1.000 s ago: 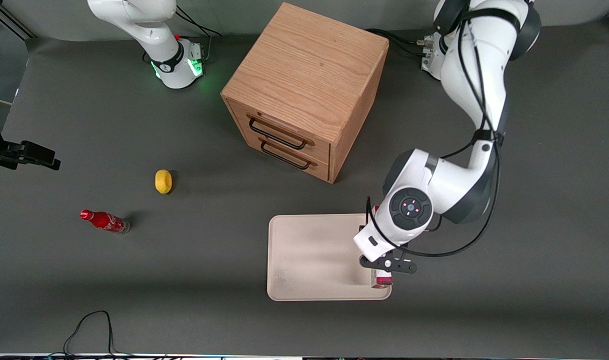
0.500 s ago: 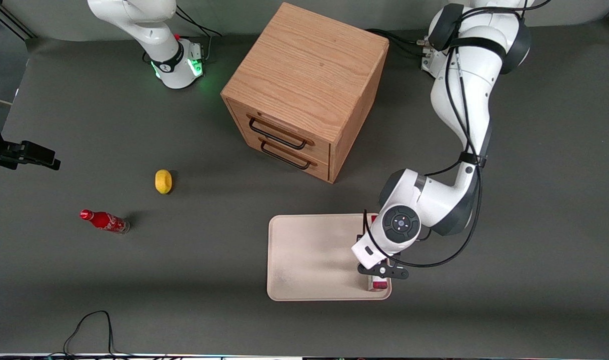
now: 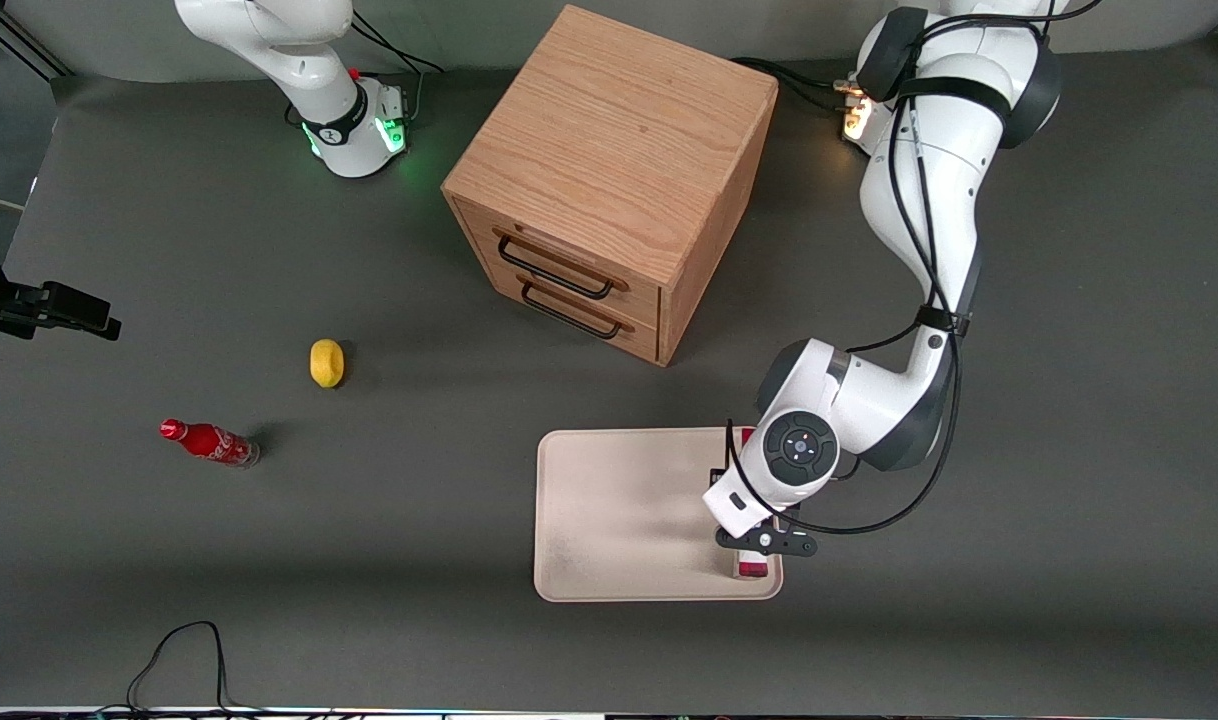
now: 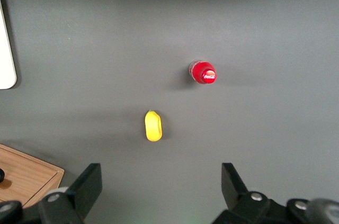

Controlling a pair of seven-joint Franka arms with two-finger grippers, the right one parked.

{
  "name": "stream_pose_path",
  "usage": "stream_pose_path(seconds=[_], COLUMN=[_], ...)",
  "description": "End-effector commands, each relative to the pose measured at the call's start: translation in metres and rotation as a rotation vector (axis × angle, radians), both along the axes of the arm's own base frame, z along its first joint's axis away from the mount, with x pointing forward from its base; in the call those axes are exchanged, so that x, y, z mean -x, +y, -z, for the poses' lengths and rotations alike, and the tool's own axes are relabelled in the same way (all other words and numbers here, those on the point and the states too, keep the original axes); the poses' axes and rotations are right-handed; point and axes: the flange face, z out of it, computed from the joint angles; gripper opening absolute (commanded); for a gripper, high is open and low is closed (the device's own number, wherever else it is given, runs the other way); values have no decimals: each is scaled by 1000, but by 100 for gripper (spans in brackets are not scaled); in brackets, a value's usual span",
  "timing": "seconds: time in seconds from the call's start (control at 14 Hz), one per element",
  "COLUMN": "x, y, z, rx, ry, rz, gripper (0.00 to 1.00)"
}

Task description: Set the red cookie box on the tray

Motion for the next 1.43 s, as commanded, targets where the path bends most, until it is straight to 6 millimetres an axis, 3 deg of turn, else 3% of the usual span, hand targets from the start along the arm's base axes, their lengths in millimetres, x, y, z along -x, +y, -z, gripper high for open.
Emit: stream_pose_path(seconds=[0.0, 0.29, 0.43, 0.71, 0.86, 1.0, 1.36], x=[2, 6, 16, 52, 74, 84, 98], y=[0, 10, 17, 32, 50, 76, 160], z=[-23, -92, -146, -279, -324, -350, -363], rx=[-13, -24, -33, -7, -26, -36, -62], ry=[-22, -22, -25, -99, -86, -77, -8], rz=[-26, -39, -42, -45, -38, -56, -40], gripper=[100, 100, 100, 100, 100, 100, 100])
